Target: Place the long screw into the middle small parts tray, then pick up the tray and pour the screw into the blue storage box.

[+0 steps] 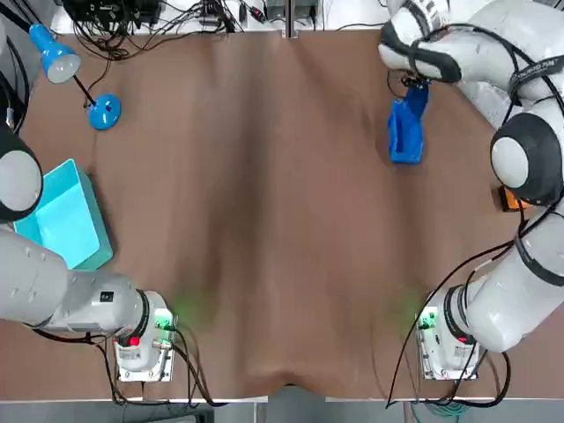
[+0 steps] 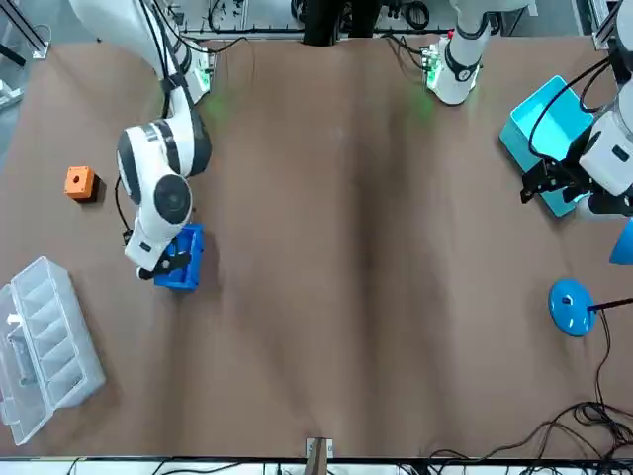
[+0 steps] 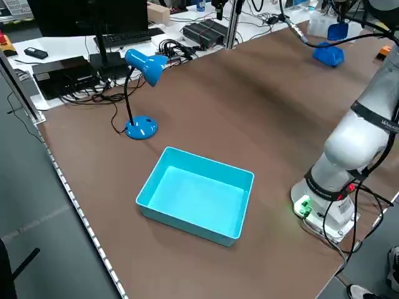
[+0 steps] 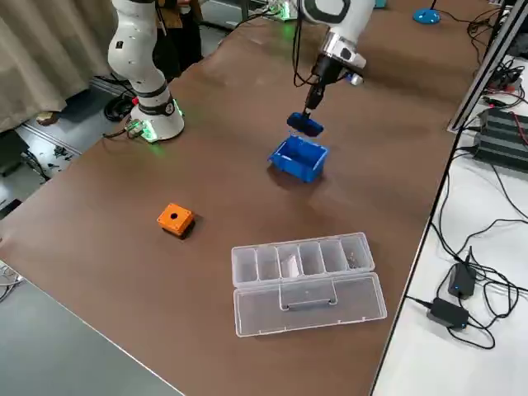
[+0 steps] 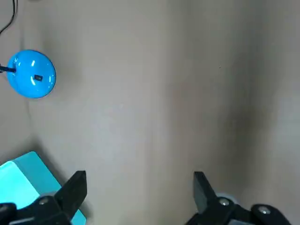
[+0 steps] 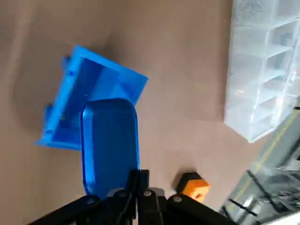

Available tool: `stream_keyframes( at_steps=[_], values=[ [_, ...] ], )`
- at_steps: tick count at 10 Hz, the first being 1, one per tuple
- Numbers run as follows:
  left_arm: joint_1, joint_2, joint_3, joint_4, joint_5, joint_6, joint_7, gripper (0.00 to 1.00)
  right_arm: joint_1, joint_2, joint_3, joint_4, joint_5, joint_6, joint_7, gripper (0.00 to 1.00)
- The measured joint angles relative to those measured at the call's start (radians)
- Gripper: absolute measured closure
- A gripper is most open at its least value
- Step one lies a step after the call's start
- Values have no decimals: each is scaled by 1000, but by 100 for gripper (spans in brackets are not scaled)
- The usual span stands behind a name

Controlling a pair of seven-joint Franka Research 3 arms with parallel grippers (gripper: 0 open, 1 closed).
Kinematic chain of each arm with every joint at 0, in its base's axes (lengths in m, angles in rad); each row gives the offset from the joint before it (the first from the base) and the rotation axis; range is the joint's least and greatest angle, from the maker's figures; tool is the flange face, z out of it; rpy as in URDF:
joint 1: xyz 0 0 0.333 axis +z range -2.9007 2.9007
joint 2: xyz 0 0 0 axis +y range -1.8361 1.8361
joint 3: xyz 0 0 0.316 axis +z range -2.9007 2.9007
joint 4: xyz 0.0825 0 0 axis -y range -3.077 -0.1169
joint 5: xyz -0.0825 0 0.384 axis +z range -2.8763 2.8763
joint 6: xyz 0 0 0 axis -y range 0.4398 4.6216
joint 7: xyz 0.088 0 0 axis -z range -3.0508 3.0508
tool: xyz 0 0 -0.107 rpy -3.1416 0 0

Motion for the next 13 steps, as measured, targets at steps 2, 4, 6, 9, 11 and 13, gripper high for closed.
stream_keyframes(
  at_steps=[2, 4, 6, 9, 11, 13],
  values=[
    [8, 0, 0, 0, 0, 0, 0, 0, -1, -5, 0, 71, 196, -13, -9, 97],
    [8, 0, 0, 0, 0, 0, 0, 0, -2, 19, -1, 119, 442, -12, -9, 97],
    [8, 1, 0, 0, 0, 0, 0, 0, -3, 86, -2, 162, 713, 35, -8, 97],
    [8, 1, 0, 0, 0, 0, 0, 0, 31, 183, 7, 178, 963, 237, 30, 97],
    [8, 1, 0, 0, 0, 0, 0, 0, 104, 254, 17, 183, 1059, 370, 116, 97],
    [8, 1, 0, 0, 0, 0, 0, 0, 174, 332, 31, 221, 1149, 442, 126, 97]
  ],
)
